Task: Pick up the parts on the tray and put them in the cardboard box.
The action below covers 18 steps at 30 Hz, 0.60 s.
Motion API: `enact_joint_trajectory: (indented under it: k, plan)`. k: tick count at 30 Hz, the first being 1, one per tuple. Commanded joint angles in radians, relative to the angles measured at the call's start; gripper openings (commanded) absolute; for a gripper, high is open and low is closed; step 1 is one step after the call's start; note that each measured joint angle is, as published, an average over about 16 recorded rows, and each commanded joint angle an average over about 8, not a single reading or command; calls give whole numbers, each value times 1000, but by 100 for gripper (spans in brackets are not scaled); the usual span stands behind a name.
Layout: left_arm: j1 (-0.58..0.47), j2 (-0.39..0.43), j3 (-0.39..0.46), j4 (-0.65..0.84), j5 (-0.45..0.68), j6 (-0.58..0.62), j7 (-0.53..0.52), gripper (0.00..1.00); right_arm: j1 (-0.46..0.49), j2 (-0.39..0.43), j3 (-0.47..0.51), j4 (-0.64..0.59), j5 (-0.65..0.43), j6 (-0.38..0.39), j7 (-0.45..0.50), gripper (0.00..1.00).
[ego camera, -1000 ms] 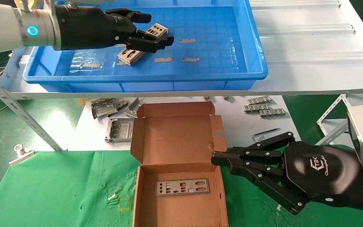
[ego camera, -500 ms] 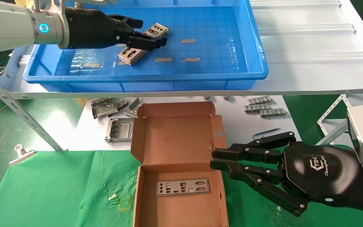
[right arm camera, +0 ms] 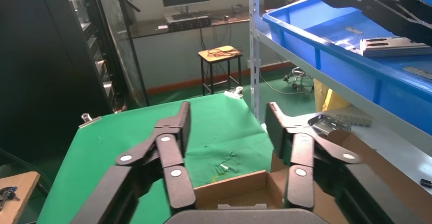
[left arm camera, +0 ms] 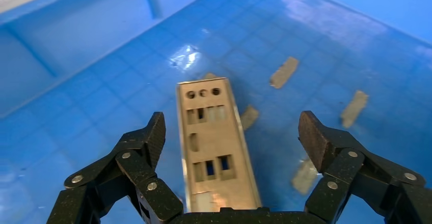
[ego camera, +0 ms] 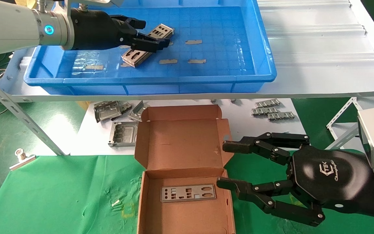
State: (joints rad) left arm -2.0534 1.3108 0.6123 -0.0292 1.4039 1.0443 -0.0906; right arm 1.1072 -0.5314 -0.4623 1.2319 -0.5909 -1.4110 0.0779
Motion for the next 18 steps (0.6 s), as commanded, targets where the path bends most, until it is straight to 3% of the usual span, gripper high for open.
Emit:
enact_joint_trajectory:
  k: [1,18]
  plan:
    - [-1,3,2,4,3,-12,4,0,0,0,0,0,0,0,0,100]
    - [2,16,11,18,15,-66,-20,0,0,0,0,0,0,0,0,100]
